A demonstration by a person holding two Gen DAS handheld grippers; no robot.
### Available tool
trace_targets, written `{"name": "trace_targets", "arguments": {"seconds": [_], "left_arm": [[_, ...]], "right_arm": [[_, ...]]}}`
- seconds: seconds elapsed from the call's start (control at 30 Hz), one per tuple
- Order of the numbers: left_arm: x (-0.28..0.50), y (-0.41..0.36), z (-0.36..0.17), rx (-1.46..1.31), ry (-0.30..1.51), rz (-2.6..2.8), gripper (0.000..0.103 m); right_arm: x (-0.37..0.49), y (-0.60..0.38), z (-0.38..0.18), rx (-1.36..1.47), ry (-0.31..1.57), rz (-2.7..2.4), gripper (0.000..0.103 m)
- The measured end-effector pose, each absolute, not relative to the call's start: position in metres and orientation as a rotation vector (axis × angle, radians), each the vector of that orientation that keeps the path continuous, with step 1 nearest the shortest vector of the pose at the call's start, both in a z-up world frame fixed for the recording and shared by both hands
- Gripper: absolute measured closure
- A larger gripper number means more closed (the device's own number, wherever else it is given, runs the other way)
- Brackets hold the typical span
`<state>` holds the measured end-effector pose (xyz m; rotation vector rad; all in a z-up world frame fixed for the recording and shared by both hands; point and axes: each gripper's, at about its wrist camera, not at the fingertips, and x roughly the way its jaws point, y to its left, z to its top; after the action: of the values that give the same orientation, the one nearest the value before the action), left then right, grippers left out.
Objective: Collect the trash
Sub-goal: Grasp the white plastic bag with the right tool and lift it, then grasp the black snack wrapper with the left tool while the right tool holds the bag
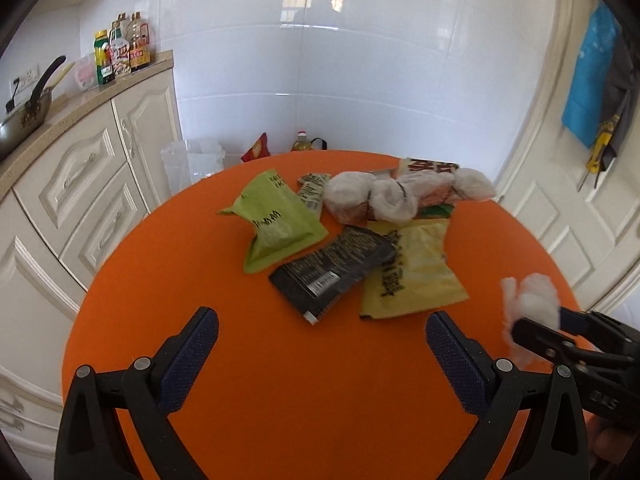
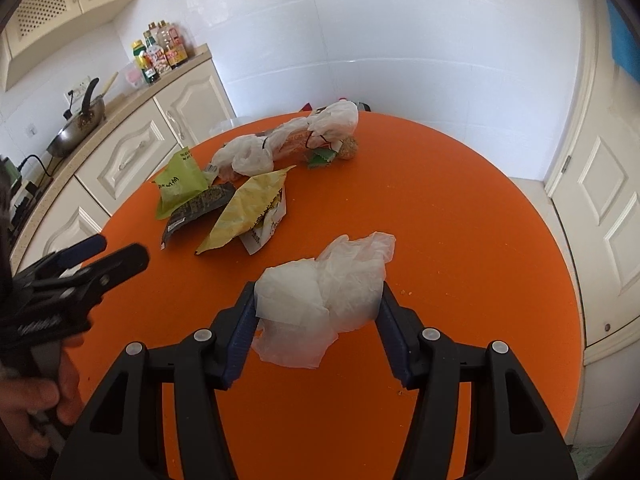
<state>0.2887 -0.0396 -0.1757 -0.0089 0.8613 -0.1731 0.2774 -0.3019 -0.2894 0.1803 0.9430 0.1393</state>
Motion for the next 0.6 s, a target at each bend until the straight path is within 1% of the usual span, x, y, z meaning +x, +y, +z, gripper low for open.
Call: {"name": "trace_targets", "arguments": {"seconds": [0.13, 0.2, 0.27, 0.3, 0.37, 0.43, 0.5, 0.6], "left_arm": [[0.315, -0.051, -0.201, 0.113, 0.862, -0.198, 0.003], [0.331, -0.063, -0.215, 0.194, 0.881, -0.233, 0.014], [0.341, -0.07, -0.228, 0.247, 0.897, -0.271, 0.041], [0.346, -0.072, -0.232, 0.255, 0.886, -0.285, 0.042], [0.354, -0.075, -0.234, 0.272, 0.875, -0.302, 0.061], [0.362, -0.075, -0.235, 0.287, 0.873, -0.297, 0.085], [0.367, -0.072, -0.237, 0.244, 0.878, -0.331, 0.09], [0.37, -0.069, -0.239, 0.209, 0.877, -0.355, 0.094]], "right_arm": [[0.28, -0.305, -0.291, 0.195, 0.943, 0.137, 0.046], [0.281, -0.306, -0.291, 0.198, 0.944, 0.133, 0.046], [0.282, -0.308, -0.291, 0.201, 0.946, 0.128, 0.046], [0.283, -0.308, -0.291, 0.202, 0.947, 0.126, 0.046], [0.284, -0.308, -0.291, 0.202, 0.947, 0.124, 0.046], [0.284, -0.308, -0.291, 0.204, 0.947, 0.122, 0.046], [0.284, -0.308, -0.291, 0.207, 0.947, 0.121, 0.046], [0.281, -0.309, -0.291, 0.213, 0.947, 0.118, 0.046]]}}
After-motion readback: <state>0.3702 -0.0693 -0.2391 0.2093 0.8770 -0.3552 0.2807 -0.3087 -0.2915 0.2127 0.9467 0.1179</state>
